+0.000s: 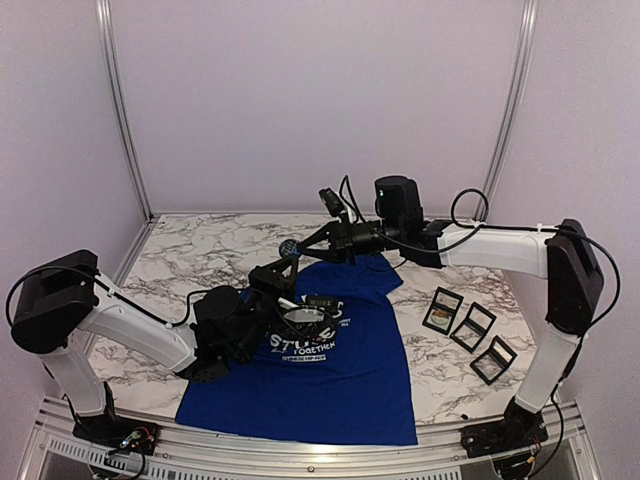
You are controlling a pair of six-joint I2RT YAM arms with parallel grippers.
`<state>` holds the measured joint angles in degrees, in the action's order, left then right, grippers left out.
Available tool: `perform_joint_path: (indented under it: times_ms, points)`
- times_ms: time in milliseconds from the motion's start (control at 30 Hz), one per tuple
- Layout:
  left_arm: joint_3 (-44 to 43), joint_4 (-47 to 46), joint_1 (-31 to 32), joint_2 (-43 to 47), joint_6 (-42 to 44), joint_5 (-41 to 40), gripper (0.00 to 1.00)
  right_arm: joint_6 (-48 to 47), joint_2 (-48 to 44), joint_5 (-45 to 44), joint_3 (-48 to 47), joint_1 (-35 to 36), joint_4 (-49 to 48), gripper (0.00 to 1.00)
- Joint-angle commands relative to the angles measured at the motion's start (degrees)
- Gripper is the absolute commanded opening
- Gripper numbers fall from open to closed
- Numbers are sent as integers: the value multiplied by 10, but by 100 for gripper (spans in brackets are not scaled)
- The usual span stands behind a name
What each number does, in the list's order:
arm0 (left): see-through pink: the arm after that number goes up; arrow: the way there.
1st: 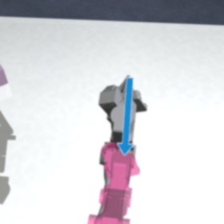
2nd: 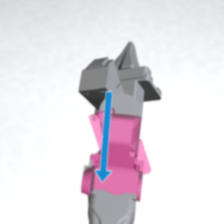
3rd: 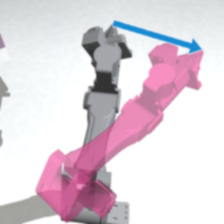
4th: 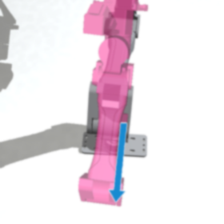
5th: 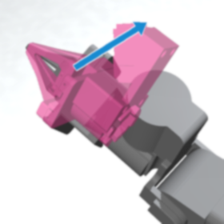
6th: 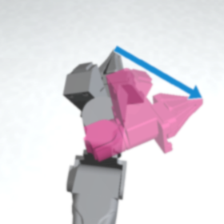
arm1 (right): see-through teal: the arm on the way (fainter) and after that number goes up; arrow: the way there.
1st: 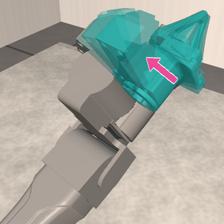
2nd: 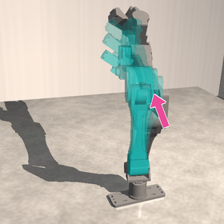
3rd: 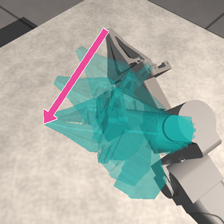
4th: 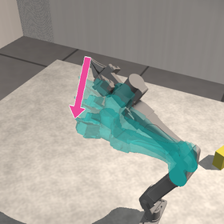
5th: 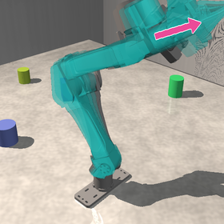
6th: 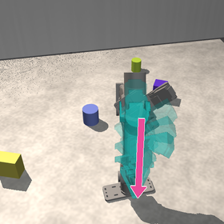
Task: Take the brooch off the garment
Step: Pass from the left arm to the right
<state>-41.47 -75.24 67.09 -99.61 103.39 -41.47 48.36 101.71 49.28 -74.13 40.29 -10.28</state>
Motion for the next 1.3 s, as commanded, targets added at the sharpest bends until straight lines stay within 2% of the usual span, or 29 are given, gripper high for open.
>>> perform_joint_path:
  times_ms: [0,67,167,267,333,467,500,733,867,1067,1267]
  points:
    - [-9,-91,5,-15,-28,-17,21,-20,2,-1,-21,2,-6,0]
    - [-12,-89,5,-14,-35,-22,31,-23,-1,-5,-22,2,-10,0]
    - [-13,-90,8,-12,-49,-27,54,-34,-6,-15,-31,2,-2,0]
    - [-14,-94,10,-11,-65,-32,70,-46,-14,-25,-37,0,10,0]
    - [-14,-97,11,-10,-77,-36,79,-47,-15,-28,-39,-2,14,0]
    - [-15,-83,14,3,-127,-46,90,-47,-17,-31,-36,-6,14,0]
    - [-15,-73,15,8,-140,-49,97,-47,-17,-32,-34,-8,14,0]
    - [-14,-4,24,42,-222,-67,99,-49,-19,-41,-28,-18,15,0]
    - [-14,87,28,81,-302,-71,99,-65,-21,-57,-30,-23,37,0]
    - [-24,267,30,165,-489,-54,99,-72,-25,-73,-17,-31,51,0]
    - [-27,404,29,236,-646,-11,99,-79,-47,-97,24,-47,63,0]
